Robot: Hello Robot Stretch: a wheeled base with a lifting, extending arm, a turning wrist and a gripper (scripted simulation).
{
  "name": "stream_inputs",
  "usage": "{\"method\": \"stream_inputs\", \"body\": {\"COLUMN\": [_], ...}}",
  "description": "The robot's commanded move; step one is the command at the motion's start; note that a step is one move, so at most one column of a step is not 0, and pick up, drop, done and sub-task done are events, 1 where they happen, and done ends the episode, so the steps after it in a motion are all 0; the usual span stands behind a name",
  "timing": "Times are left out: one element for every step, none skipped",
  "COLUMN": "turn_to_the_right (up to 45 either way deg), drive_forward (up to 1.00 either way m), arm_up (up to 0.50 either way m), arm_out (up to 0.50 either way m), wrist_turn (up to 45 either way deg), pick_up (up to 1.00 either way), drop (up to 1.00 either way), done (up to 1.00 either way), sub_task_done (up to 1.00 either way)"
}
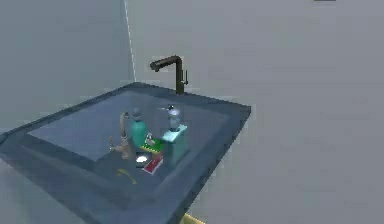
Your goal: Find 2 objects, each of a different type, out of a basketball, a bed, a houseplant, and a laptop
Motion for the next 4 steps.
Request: {"method": "stream_inputs", "body": {"turn_to_the_right": [-45.0, -45.0, -39.0, 0.0], "drive_forward": [0.00, 0.00, 0.00, 0.90], "arm_up": [0.00, 0.00, 0.00, 0.00], "arm_out": [0.00, 0.00, 0.00, 0.00], "wrist_turn": [0.0, 0.0, 0.0, 0.0], "pick_up": [0.00, 0.00, 0.00, 0.00], "drop": [0.00, 0.00, 0.00, 0.00], "done": [0.00, 0.00, 0.00, 0.00], "sub_task_done": [0.00, 0.00, 0.00, 0.00]}}
